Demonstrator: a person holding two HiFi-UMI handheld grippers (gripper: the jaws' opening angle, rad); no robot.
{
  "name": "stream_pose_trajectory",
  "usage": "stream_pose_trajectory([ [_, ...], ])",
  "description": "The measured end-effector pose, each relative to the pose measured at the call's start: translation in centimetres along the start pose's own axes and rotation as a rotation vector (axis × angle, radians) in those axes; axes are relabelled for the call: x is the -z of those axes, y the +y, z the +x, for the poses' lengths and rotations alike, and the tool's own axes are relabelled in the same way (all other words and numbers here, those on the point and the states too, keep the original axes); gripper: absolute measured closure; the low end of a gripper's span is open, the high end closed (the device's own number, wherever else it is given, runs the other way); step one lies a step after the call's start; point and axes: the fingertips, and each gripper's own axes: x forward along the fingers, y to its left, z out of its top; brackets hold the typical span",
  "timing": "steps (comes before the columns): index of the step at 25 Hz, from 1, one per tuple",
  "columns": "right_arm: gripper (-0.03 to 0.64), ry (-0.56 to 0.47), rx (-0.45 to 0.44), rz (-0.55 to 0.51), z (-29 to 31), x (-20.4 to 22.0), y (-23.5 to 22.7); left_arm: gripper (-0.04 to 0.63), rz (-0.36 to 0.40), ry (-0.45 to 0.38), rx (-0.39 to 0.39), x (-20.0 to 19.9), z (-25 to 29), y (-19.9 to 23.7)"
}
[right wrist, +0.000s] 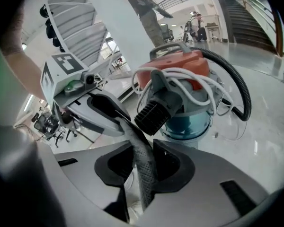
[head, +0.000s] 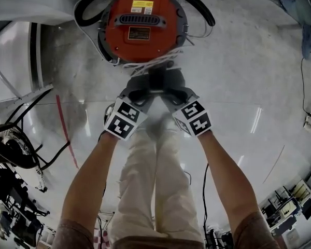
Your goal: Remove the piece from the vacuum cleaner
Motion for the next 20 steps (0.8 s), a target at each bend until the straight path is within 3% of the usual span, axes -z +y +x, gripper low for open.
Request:
stream_pose_trajectory([
  [3, 0.538, 0.04, -0.018, -0.06, -0.1, 1.9, 1.6, 0.497, 0.013, 0.026, 0.026, 2.0, -0.1, -1.5],
  [8, 0.541, 0.047, -0.008, -0.048, -1.1, 3.0, 2.7, 0.5, -0.031, 0.011, 0.034, 2.9, -0.7, -3.2],
  [14, 0.549, 0.006, -0.005, -0.061, -4.8, 1.6, 5.3, 0.5, -0.015, -0.012, 0.052, 1.3, -4.3, -5.5],
  [20, 0.549, -0.045, 0.03, -0.004, -11.3, -2.1, 8.8, 0.497, -0.015, -0.045, 0.034, -2.3, -10.8, -8.8],
])
